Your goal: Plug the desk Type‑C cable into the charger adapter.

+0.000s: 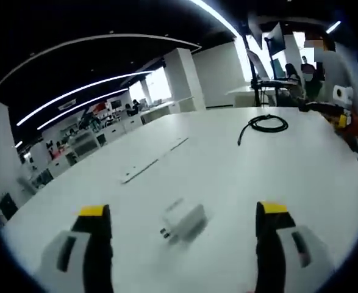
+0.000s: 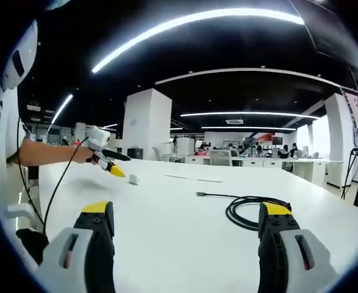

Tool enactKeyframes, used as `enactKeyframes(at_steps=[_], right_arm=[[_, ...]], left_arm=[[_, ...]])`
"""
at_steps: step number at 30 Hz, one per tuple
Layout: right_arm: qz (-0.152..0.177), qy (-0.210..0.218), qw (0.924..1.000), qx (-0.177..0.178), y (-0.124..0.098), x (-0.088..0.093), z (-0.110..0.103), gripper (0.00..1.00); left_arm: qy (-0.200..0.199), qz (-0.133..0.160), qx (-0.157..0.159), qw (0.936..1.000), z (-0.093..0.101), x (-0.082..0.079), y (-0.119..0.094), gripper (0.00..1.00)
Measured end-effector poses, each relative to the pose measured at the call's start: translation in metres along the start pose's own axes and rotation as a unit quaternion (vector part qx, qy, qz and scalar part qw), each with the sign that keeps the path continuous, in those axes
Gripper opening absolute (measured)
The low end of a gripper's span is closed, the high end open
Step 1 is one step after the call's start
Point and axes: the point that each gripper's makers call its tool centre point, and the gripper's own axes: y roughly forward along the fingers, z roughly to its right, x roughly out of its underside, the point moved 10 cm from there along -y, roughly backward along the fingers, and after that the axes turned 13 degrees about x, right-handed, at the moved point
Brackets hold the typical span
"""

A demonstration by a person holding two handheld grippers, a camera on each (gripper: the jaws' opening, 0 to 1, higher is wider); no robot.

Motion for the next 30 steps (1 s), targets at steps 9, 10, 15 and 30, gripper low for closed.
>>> enactKeyframes(at_steps=[9, 10, 15, 30], right_arm=[[-0.006, 0.003, 1.0000, 0.003, -0.002, 0.003, 0.002, 1.00], [-0.006, 0.004, 1.0000, 0.003, -0.002, 0.003, 0.002, 1.00], [-0.006, 0.005, 1.0000, 0.002, -0.001, 0.005, 0.003, 1.00], [-0.007, 0.007, 0.9999, 0.004, -0.002, 0.009, 0.010, 1.00]], left_arm=[[0.016, -0.012, 0.042, 0.9989, -0.022, 0.000, 0.011, 0.82], [0.017, -0.015, 0.044, 0.9988, -0.027, 0.001, 0.012, 0.82], [0.019, -0.032, 0.056, 0.9977, -0.034, 0.000, 0.019, 0.79], [0.052, -0.065, 0.110, 0.9904, -0.028, -0.003, 0.031, 0.61]])
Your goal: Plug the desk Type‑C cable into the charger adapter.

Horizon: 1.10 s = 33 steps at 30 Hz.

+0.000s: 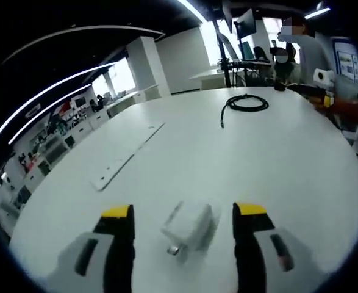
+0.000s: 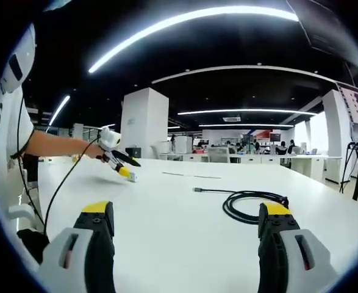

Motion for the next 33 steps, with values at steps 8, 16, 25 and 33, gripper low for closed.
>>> enactKeyframes(at_steps=[8, 16, 25, 33], right_arm=[[0.003, -0.005, 1.0000, -0.004, 0.001, -0.003, -0.001, 1.00], [0.000, -0.007, 1.0000, -0.002, -0.001, -0.004, -0.003, 1.00], [-0.003, -0.009, 1.0000, -0.001, -0.001, -0.005, -0.007, 1.00], [-0.004, -0.008, 1.0000, 0.002, -0.003, -0.006, -0.008, 1.00]], left_arm=[[0.002, -0.023, 0.039, 0.9990, 0.001, 0.005, 0.004, 0.52], [0.004, -0.036, 0.063, 0.9973, 0.004, 0.004, 0.010, 0.46], [-0.004, -0.042, 0.084, 0.9956, -0.011, 0.011, 0.011, 0.42], [-0.016, -0.042, 0.093, 0.9947, -0.013, 0.012, 0.011, 0.38]])
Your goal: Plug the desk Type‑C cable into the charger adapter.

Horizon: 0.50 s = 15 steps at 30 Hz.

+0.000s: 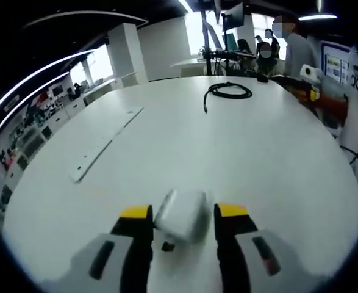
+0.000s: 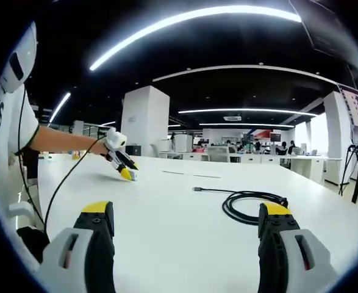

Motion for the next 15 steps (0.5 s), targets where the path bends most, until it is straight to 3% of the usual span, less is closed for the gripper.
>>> enactKeyframes(at_steps=[6, 15], right_arm=[[-0.001, 0.000, 1.0000, 0.001, 0.000, 0.000, 0.000, 1.00], [0.000, 0.000, 1.0000, -0.004, 0.002, 0.000, -0.001, 1.00]], left_arm=[[-0.001, -0.006, 0.006, 1.0000, 0.006, -0.002, 0.001, 0.35], [-0.007, -0.013, 0.013, 0.9998, -0.008, 0.000, -0.004, 0.29]])
